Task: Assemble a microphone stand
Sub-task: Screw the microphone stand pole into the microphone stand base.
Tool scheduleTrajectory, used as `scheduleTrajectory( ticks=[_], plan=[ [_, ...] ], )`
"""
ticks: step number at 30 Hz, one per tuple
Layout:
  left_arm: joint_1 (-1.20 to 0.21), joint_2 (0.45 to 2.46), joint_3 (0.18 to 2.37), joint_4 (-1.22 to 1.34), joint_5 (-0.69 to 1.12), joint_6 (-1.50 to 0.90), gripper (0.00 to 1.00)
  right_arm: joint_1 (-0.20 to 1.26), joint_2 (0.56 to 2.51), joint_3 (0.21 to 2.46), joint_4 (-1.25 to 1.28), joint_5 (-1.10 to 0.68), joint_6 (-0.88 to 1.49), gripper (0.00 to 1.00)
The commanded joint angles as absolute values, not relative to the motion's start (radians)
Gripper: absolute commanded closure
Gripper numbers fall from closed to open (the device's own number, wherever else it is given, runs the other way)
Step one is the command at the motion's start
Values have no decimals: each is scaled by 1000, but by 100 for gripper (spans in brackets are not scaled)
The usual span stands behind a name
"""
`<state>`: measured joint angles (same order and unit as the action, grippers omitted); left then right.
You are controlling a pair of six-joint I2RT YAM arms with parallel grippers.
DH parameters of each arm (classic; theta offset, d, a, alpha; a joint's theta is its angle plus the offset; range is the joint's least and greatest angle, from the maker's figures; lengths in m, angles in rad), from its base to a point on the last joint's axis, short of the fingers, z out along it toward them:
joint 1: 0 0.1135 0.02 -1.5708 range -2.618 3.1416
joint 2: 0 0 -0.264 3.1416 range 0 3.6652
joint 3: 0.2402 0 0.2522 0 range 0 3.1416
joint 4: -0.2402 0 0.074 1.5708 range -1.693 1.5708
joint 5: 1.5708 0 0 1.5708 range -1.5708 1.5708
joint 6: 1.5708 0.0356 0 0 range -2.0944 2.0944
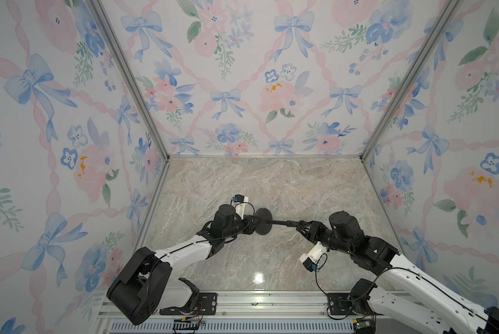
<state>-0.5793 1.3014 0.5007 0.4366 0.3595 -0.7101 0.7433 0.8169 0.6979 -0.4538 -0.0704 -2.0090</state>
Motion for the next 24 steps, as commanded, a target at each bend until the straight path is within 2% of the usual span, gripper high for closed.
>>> scheduleTrajectory(
  ticks=[1,6,11,14,16,19,24],
  plan=[
    [-578,1294,540,493,393,-708,100,753,824,680,-433,-64,-2007,57],
    [-577,1300,543,492,394,-706,100,752,814,677,-416,-99,-1928,61],
    [-578,1295,543,492,385,-706,100,764,823,746,-421,-229,-1595,67],
    [-577,1286,542,492,376,-704,100,766,846,787,-355,-268,-1259,68],
    [-577,1281,541,492,374,-706,100,765,878,825,-311,-280,-942,67],
    [-577,1276,542,493,371,-706,100,766,925,885,-342,-279,-633,68],
    [-577,1276,548,494,373,-704,100,763,967,912,-306,-283,-278,67]
  ],
)
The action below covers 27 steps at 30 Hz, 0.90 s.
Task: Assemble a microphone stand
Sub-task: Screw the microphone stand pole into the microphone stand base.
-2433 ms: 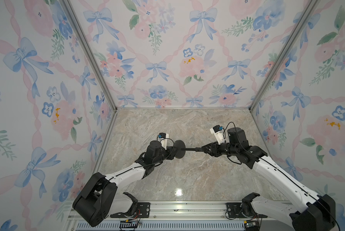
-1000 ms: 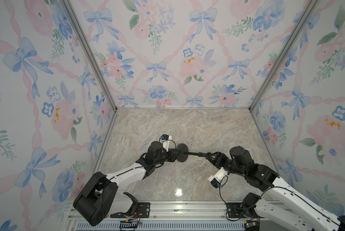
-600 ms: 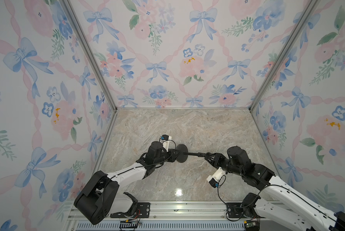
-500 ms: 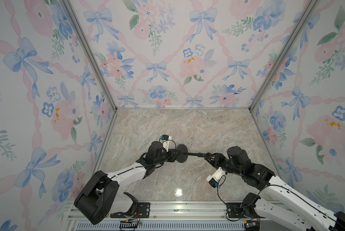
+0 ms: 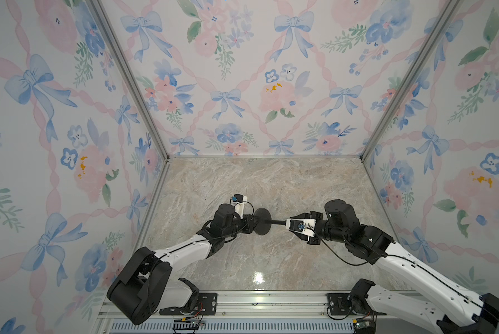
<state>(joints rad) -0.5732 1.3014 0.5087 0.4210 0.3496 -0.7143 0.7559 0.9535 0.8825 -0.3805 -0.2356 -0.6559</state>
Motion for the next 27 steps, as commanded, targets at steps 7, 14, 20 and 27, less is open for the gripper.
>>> scheduleTrajectory(
  ticks=[7,14,20,27],
  plan=[
    [-578,1273,539,493,371,-706,100,766,922,927,-382,-424,-425,41],
    [-577,1292,549,493,402,-725,100,706,888,1026,-539,-290,-398,0],
    [-574,1295,566,494,414,-749,100,524,1135,1324,-984,-334,29,9],
    [-573,1327,596,494,472,-793,100,529,1151,1289,-1105,-317,37,10]
  ],
)
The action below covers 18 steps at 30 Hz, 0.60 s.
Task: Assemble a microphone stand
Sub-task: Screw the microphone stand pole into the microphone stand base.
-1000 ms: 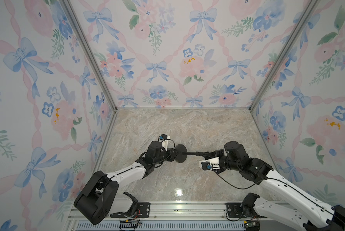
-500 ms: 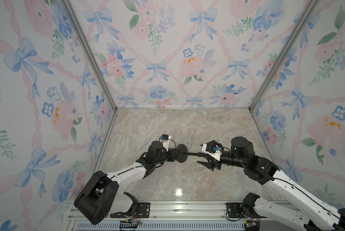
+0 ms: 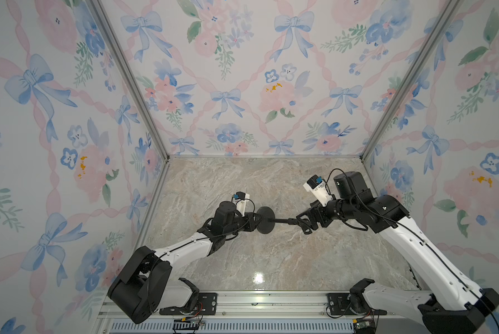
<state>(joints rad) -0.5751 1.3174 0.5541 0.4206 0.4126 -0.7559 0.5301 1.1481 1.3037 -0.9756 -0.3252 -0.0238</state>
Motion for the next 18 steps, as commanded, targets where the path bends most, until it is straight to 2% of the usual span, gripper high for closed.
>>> scheduleTrajectory(
  ticks=[1,9,16,18],
  plan=[
    [-572,1333,599,494,478,-802,100,528,1161,1283,-1105,-314,40,10],
    [-572,1394,629,494,537,-861,100,550,1277,1310,-1109,-317,70,22],
    [-571,1443,655,497,570,-884,100,597,1381,1376,-1141,-334,68,43],
    [-572,1452,655,497,574,-889,100,598,1390,1383,-1145,-338,68,44]
  ],
)
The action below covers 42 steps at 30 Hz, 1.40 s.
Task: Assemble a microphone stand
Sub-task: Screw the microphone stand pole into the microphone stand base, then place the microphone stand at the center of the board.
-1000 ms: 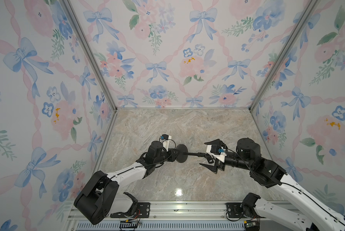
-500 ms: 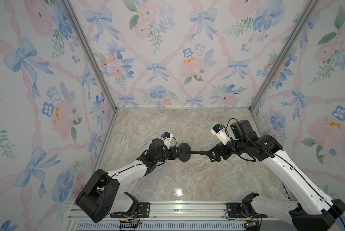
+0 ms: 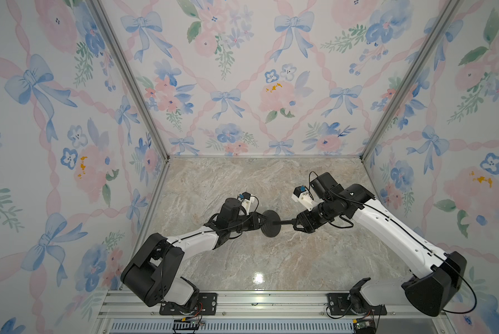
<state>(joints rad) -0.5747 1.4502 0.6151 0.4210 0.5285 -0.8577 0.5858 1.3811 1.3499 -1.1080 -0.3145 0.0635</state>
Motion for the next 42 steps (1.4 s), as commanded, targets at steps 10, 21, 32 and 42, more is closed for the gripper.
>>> scheduleTrajectory(
  ticks=[10,21,32,42],
  plan=[
    [-562,1508,664,502,606,-900,98,561,1436,1452,-1253,-331,49,65],
    [-556,1484,648,509,565,-877,31,521,1499,1606,-1446,-150,4,65],
    [-544,1367,580,508,248,-729,23,502,1523,1629,-1444,49,31,65],
    [-557,1208,468,508,38,-626,15,427,1590,1537,-1321,217,32,65]
  ],
)
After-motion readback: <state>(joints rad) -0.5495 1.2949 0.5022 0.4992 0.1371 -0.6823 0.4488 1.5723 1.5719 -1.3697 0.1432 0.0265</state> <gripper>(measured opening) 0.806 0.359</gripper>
